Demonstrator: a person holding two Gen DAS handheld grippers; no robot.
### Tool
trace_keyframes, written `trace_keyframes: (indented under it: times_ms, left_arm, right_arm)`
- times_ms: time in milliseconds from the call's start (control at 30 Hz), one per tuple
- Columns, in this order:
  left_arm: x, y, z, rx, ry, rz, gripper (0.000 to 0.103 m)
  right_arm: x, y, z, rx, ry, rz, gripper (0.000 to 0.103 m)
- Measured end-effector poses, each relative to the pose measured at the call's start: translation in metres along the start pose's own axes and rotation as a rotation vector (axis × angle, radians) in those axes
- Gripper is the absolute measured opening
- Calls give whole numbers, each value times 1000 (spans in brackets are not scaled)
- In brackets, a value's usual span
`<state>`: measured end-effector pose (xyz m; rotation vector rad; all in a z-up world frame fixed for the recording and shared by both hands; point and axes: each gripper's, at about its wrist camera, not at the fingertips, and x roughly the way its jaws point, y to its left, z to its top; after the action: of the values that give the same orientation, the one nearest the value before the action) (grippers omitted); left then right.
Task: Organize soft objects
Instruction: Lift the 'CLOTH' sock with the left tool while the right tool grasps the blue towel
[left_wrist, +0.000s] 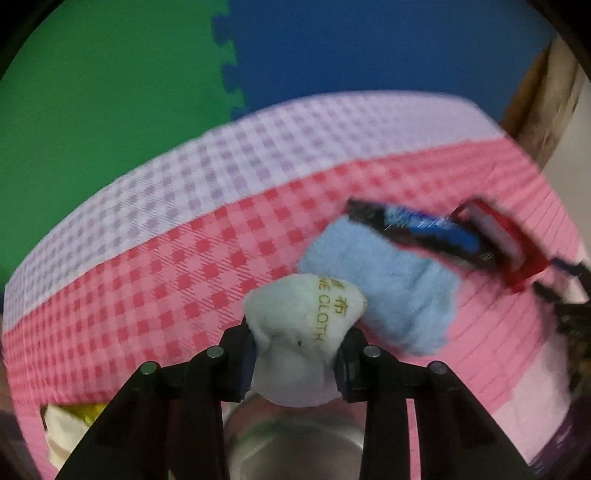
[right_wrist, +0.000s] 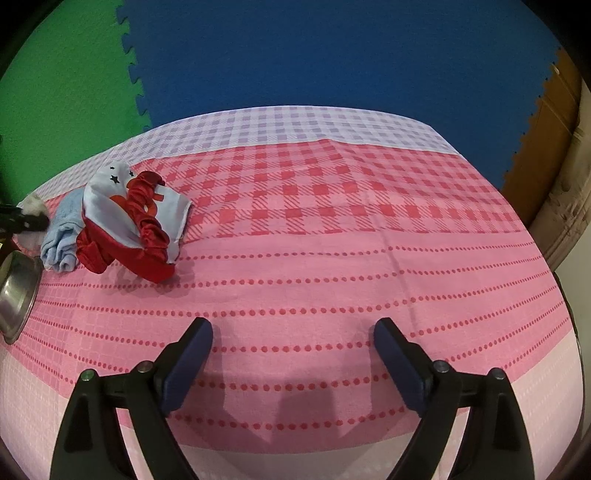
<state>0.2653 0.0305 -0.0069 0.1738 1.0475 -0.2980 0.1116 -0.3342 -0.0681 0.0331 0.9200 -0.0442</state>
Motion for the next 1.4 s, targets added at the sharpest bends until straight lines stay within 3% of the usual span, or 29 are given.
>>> trace_keyframes:
  times_ms: [267, 400, 533, 667, 767, 867, 1067, 1400]
  left_arm:
    - [-84, -8, -25, -199, -196, -79, 34]
    - [-112, -3, -50, -295, -240, -108, 34]
    - [-137, 2, -84, -363, -278, -82, 34]
    - [-156, 3, -122, -432, -301, -78, 34]
    - [-169, 2, -151, -452, -313, -42, 34]
    - [-177, 4, -171, -500, -316, -40, 34]
    - [-195, 23, -197, -592, -363, -28, 35]
    - [-199, 39, -212, -622, -379, -26, 37]
  right_arm:
    - [0, 1, 0, 0, 0, -2, 92]
    - [-1, 0, 0, 5, -3, 5, 92]
    - [-8, -7, -1, 34, -42, 37, 92]
    - [-45, -8, -9, 63, -200, 137, 92]
    - [-67, 16, -7, 31, -214, 263, 92]
    - [-79, 64, 6, -100, -177, 389, 92]
    - [-63, 158, 49, -291, -49, 481, 92]
    - [17, 230, 101, -341, 166, 413, 91]
